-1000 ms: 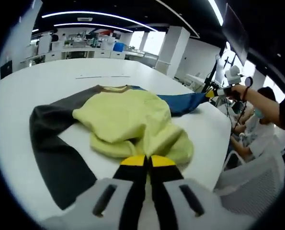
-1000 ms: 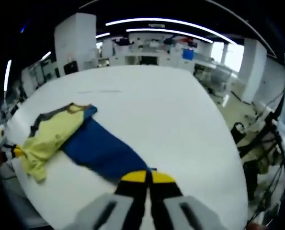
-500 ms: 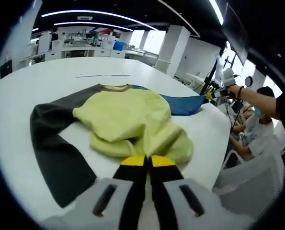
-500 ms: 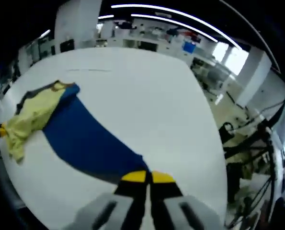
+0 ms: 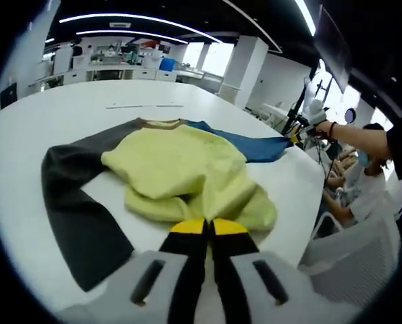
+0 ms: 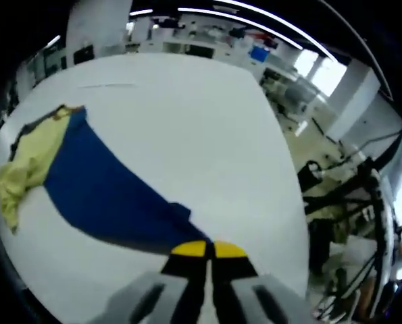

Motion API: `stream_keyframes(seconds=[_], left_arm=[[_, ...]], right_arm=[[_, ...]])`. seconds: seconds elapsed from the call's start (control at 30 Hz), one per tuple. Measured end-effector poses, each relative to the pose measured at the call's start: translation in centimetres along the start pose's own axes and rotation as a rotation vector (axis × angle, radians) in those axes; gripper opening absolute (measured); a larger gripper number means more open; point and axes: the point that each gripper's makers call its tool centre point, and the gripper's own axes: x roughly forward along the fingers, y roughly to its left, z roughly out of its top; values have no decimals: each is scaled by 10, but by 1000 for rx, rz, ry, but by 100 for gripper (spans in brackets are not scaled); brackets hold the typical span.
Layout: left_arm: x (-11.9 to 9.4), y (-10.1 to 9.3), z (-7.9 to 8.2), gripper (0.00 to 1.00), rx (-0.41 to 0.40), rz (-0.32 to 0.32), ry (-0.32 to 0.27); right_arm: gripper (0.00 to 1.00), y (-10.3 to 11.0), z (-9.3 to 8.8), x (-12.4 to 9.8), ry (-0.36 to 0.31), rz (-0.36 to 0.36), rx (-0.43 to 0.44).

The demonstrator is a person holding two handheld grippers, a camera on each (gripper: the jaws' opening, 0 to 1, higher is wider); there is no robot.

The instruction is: Fold the garment on the visible template until the final outline fits inside the template.

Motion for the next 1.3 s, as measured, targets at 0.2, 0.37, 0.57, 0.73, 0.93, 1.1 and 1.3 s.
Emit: stream_keyframes(seconds=[0.2, 0.37, 0.57, 0.73, 0.93, 1.1, 1.3], left_arm=[[-1, -2, -1, 0, -3, -4, 1], [-2, -3, 1, 4, 37, -3, -9], [-9, 2, 11, 33, 64, -11, -39], [-15, 17, 20, 36, 98, -2, -53], [-16, 40, 21, 35, 122, 51, -35], [-10, 50, 16, 34, 153, 72, -5], [-2, 49, 10, 32, 209, 52, 22]], right_arm=[[0, -1, -5, 4, 21, 4, 25], [2, 8, 4, 3, -37, 42, 96], [44, 35, 16, -5, -96, 112, 136], [57, 70, 24, -13, -136, 203, 124], [63, 126, 32, -28, -175, 339, 99], [64, 168, 39, -44, -206, 436, 63], [64, 217, 44, -59, -231, 537, 10]])
